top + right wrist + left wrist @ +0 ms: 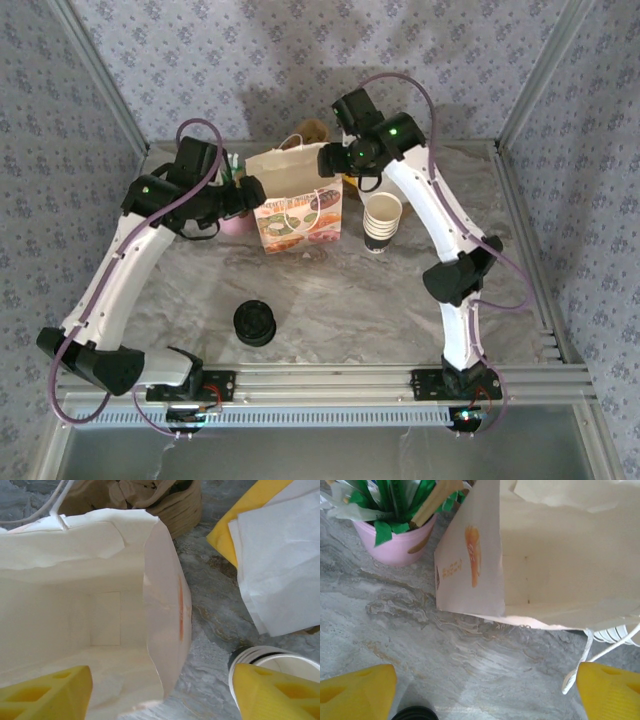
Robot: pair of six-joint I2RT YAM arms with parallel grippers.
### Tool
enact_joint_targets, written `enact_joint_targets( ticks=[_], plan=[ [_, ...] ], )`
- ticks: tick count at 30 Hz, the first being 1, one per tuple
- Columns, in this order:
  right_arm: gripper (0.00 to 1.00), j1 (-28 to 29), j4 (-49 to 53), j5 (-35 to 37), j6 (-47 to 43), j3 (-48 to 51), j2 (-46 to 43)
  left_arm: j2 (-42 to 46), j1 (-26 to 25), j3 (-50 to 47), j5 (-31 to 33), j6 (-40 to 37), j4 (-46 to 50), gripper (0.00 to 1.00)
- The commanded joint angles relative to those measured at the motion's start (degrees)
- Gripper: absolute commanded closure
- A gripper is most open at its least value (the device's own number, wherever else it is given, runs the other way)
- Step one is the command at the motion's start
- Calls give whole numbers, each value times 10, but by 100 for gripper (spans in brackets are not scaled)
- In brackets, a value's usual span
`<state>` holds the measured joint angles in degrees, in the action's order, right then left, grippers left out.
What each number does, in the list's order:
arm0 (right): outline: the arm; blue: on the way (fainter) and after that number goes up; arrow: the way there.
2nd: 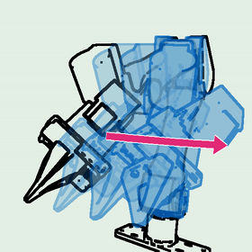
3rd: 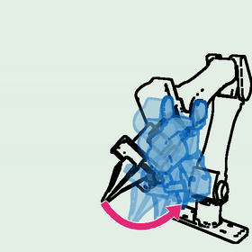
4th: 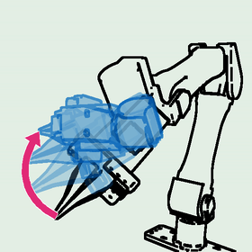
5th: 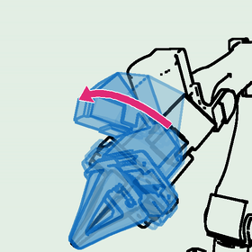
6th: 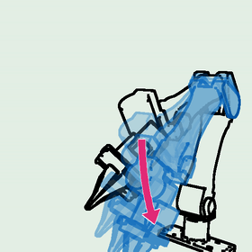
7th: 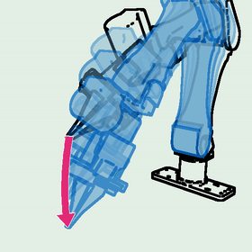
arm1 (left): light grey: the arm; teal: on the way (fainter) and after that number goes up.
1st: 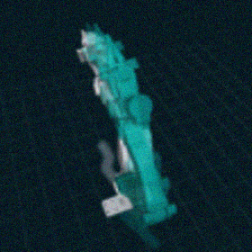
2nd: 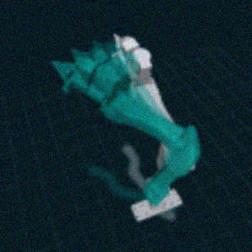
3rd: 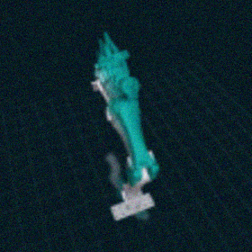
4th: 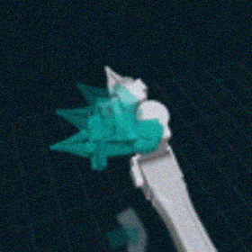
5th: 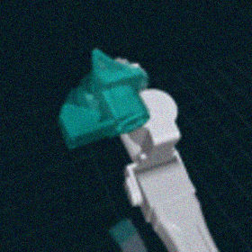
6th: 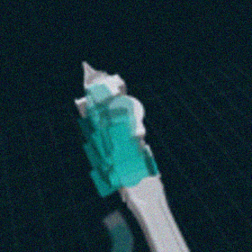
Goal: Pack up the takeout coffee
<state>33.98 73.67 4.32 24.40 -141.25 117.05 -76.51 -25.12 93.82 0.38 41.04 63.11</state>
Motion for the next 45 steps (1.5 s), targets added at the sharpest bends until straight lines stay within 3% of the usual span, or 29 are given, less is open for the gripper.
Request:
enact_joint_targets(
  ticks=[1,10,14,23,29,39,45],
  plan=[
    [30,3,15,3,14,-34,28,8,11,-2,-11,3,-13,8],
    [53,21,9,23,21,-62,69,39,38,-38,-35,0,-30,7],
    [68,30,13,35,19,-63,68,51,47,-52,-42,-2,-29,7],
    [92,44,46,62,13,-58,43,66,57,-58,-52,-7,-25,4],
    [100,52,51,49,19,-41,8,72,58,-47,-56,-9,-22,3],
    [100,54,31,5,70,8,-80,77,61,0,-54,-17,-5,2],
    [100,48,-5,-56,111,45,-127,77,67,96,-40,-42,17,0]
  ],
)
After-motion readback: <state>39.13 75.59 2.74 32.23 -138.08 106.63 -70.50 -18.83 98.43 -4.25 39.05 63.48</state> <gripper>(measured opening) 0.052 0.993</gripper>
